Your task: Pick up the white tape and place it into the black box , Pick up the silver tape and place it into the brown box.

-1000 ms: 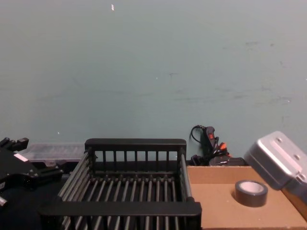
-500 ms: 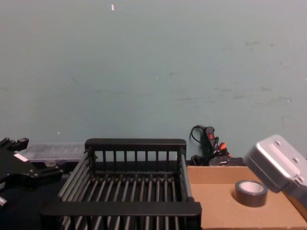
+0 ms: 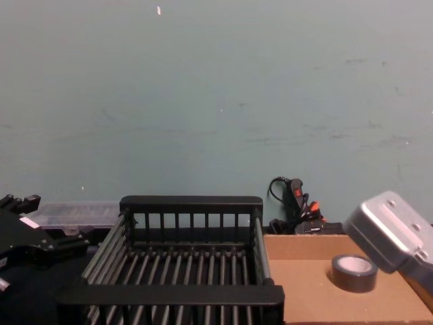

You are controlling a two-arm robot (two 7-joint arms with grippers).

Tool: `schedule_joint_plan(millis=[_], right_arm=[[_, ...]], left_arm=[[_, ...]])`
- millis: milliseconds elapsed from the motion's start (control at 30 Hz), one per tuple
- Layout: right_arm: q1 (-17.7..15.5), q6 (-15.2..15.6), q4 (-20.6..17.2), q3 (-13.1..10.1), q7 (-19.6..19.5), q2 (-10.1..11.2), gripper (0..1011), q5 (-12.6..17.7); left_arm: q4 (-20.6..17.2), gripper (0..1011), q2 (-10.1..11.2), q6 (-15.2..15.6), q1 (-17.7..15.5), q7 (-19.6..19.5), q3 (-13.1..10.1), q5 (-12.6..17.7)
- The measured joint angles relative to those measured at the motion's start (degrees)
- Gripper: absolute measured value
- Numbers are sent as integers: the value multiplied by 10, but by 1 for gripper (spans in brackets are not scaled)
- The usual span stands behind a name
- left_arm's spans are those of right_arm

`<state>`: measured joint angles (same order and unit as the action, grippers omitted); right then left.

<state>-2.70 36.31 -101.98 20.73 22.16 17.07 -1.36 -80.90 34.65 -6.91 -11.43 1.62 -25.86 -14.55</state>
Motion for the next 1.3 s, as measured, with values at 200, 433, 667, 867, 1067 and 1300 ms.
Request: schedule_joint_plan(millis=[200,433,667,867,1067,1300], right_arm=[[0,0,0,0,0,0,904,0],[0,0,0,0,0,0,690,1],[0,0,-1,0,-1,0,476,1],[0,0,-1,0,-1,0,257,1],[0,0,-1,0,-1,0,123,1],[0,0,-1,0,0,0,97,1]], left_arm=[[0,1001,0,0,0,0,0,0],[0,1001,0,0,0,0,0,0],[0,1001,0,0,0,0,0,0],[0,1001,0,0,0,0,0,0],[0,1001,0,0,0,0,0,0],[0,1001,0,0,0,0,0,0]])
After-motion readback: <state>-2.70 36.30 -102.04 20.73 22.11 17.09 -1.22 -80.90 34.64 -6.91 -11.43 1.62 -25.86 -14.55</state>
